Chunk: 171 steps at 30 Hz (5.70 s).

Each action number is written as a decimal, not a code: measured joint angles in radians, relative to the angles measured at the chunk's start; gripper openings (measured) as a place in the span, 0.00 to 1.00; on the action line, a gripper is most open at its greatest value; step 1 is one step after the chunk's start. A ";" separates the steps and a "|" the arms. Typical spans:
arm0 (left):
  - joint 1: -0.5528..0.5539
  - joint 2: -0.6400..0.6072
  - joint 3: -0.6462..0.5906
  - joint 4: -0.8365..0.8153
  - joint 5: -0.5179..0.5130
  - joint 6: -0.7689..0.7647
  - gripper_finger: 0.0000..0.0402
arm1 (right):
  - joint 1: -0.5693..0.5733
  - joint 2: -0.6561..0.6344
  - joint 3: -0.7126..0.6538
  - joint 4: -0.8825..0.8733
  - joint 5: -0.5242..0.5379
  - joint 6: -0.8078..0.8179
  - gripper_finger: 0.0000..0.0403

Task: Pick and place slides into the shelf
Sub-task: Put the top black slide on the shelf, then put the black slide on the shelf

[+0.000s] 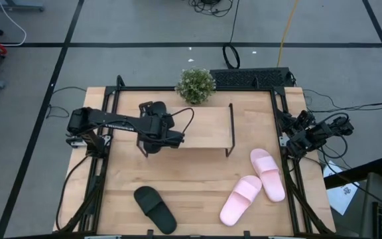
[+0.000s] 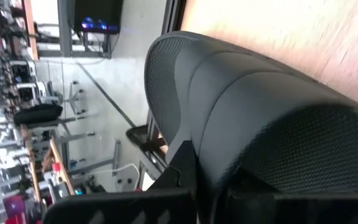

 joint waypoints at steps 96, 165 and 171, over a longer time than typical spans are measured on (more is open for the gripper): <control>-0.660 0.335 0.350 0.292 0.826 -1.094 0.59 | 0.000 0.000 0.000 0.007 0.000 -0.041 0.00; -0.574 0.400 0.848 -0.002 0.411 -0.585 0.00 | 0.000 0.000 0.000 0.034 0.051 -0.112 0.00; -0.450 0.270 0.856 0.006 0.238 -0.342 0.00 | 0.000 0.000 0.000 0.039 0.055 -0.077 0.00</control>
